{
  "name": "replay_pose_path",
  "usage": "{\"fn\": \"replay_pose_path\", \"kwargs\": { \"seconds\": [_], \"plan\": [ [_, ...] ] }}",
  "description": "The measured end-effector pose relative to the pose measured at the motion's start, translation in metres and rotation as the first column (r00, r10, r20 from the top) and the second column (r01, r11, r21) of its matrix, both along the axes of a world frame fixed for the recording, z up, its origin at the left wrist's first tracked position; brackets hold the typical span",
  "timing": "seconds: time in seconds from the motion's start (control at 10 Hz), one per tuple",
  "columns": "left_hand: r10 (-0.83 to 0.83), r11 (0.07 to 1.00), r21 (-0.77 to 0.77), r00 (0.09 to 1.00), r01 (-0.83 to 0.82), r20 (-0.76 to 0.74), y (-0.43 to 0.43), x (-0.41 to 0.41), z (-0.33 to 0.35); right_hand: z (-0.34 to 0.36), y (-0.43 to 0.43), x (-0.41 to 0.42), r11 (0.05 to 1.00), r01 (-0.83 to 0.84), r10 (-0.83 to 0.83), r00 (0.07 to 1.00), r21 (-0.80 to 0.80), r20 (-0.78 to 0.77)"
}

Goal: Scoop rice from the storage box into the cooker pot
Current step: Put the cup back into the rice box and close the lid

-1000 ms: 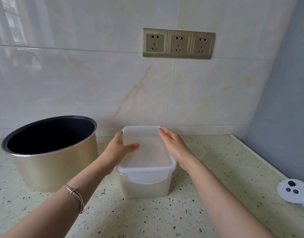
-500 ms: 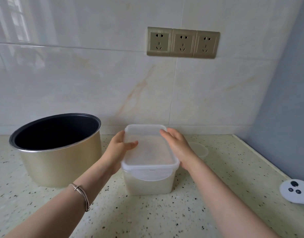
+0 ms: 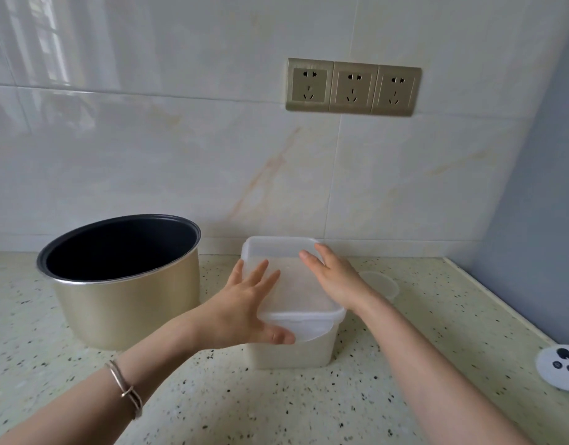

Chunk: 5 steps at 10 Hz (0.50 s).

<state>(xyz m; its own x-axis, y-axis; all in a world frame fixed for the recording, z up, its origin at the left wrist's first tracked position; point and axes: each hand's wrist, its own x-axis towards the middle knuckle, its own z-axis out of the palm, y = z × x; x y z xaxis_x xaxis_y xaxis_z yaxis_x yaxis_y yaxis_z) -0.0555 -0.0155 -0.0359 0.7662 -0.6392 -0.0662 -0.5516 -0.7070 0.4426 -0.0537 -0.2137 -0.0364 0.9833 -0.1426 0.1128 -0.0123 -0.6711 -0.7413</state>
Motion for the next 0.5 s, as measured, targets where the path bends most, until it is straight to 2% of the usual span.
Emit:
{"fn": "replay_pose_path", "kwargs": {
  "seconds": [0.1,0.2,0.4,0.5],
  "plan": [
    [-0.011,0.991,0.135,0.989,-0.009,0.149,-0.0013,-0.0025,-0.0005,-0.0009,-0.0007,0.0006,0.999,-0.015,0.014,1.000,-0.047,-0.027],
    [-0.035,0.980,0.200,0.977,-0.008,0.209,-0.0018,-0.0046,0.0013,-0.0019,-0.0003,0.0017,0.996,-0.015,0.011,0.999,-0.088,-0.040],
    [-0.005,0.993,0.120,0.980,-0.019,0.201,-0.0017,-0.0052,-0.0035,-0.0002,-0.0002,0.0018,0.994,-0.029,0.024,0.999,-0.109,-0.046],
    [0.006,0.999,-0.043,0.998,-0.003,0.068,0.0037,-0.0034,0.0003,0.0048,0.0003,0.0025,0.991,0.026,-0.024,1.000,-0.132,0.011]
  ]
}}
